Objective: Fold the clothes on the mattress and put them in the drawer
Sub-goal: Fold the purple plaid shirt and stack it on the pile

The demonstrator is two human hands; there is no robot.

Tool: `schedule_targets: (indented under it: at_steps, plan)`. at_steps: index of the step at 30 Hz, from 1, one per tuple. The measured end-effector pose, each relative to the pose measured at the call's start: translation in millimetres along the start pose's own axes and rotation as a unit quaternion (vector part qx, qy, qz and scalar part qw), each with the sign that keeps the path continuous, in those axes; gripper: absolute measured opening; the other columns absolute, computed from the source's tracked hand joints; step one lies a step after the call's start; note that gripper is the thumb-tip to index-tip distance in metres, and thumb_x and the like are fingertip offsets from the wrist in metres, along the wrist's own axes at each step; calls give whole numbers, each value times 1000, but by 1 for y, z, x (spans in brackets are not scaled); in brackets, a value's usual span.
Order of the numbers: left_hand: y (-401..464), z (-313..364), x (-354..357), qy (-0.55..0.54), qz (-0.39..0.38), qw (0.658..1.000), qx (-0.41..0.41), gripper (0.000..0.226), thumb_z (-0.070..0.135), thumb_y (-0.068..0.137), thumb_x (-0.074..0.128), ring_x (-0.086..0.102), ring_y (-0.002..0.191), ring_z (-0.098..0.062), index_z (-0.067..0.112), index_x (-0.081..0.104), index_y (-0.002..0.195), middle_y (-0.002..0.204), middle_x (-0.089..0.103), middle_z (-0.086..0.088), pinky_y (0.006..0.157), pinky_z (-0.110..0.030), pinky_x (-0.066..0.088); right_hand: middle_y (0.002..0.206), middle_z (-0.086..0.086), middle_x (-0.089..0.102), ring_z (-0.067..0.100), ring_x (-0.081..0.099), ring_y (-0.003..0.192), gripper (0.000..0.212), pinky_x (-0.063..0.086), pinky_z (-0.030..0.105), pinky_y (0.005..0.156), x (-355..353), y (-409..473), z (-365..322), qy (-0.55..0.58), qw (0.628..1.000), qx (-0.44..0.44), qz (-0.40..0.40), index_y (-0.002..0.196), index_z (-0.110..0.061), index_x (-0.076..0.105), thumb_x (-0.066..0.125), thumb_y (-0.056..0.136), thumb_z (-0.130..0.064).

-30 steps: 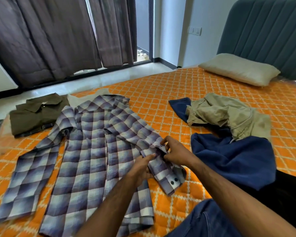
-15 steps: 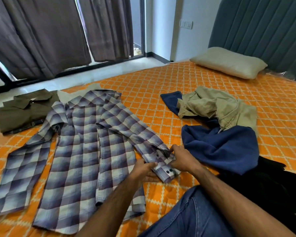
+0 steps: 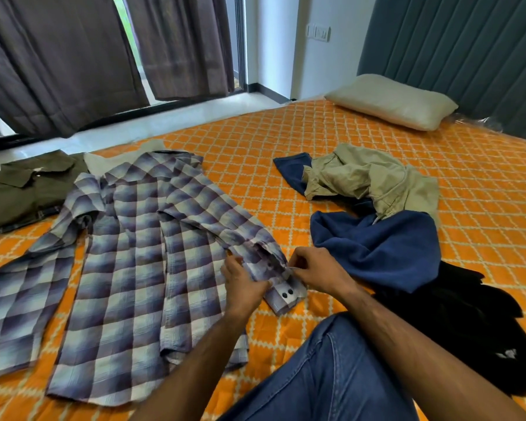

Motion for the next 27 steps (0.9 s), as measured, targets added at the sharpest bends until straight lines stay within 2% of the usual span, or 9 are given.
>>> schedule_targets:
  at_steps: [2, 5, 7, 9, 11, 15, 21, 24, 27]
  plan:
    - [-12, 27, 3, 128, 23, 981, 144, 55, 22, 79, 80, 45, 105, -16, 22, 43, 119, 116, 40, 2, 83, -32, 47, 75, -10, 71, 3, 66, 69, 4, 57, 32, 67, -4, -3, 2, 10, 1000, 18, 12, 82, -21, 75, 77, 85, -23]
    - [-30, 41, 36, 205, -86, 948, 228, 22, 20, 88, 69, 53, 89, -15, 23, 55, 104, 99, 48, 6, 71, -32, 48, 70, -9, 71, 1, 65, 63, 10, 55, 24, 62, -3, -5, 6, 24, 998, 50, 2, 76, -19, 76, 82, 83, -24]
    - [-35, 37, 50, 229, -132, 940, 215, 22, 23, 91, 65, 53, 88, -15, 20, 57, 111, 99, 48, 5, 70, -29, 44, 68, -9, 70, 0, 63, 59, 14, 53, 19, 57, 5, -6, 12, 27, 996, 79, -29, 72, -20, 73, 82, 83, -22]
    - [-35, 36, 53, 248, -118, 938, 213, 23, 25, 92, 64, 55, 92, -17, 19, 57, 113, 103, 53, 2, 71, -29, 44, 70, -4, 73, 6, 67, 61, 12, 59, 25, 62, 15, -9, 20, 11, 993, 106, -59, 75, -15, 75, 80, 84, -21]
    - [-34, 36, 53, 270, -101, 934, 210, 19, 27, 91, 65, 57, 91, -18, 20, 58, 108, 102, 56, 1, 71, -31, 46, 77, 4, 75, 14, 70, 67, 10, 61, 33, 67, 22, -11, 26, 1, 989, 124, -77, 81, -10, 77, 77, 86, -19]
    - [-30, 34, 51, 255, -97, 946, 177, 9, 23, 87, 69, 59, 84, -14, 24, 66, 95, 95, 58, 4, 69, -32, 51, 85, 3, 74, 15, 65, 72, 6, 50, 26, 60, 30, -14, 19, -25, 988, 101, -113, 90, -12, 75, 72, 85, -14]
    - [-23, 30, 53, 242, -108, 957, 114, 11, 25, 80, 67, 63, 67, -13, 20, 72, 72, 70, 67, 6, 55, -34, 49, 88, 4, 70, 23, 65, 80, 15, 57, 39, 71, 29, -14, 10, -66, 992, 75, -83, 90, -15, 68, 65, 76, -9]
    - [-18, 23, 58, 239, -123, 960, 84, 22, 28, 74, 59, 59, 55, -14, 16, 62, 56, 57, 63, 3, 52, -41, 53, 82, 8, 73, 24, 67, 75, 7, 55, 35, 65, 26, -14, 19, -57, 990, 107, -75, 82, -9, 71, 65, 78, -11]
    - [-12, 17, 60, 214, -139, 964, 68, 21, 27, 76, 59, 63, 56, -14, 16, 70, 63, 59, 67, 3, 55, -45, 56, 77, 10, 74, 20, 66, 65, 9, 52, 30, 57, 29, -13, 31, -3, 985, 145, -98, 78, -8, 73, 68, 82, -13]
Point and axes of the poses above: each hand's wrist, its own y-axis towards the middle knuckle, its own x-axis out of the palm, z = x × y, the point moved 9 cm from there along y, towards the middle knuckle
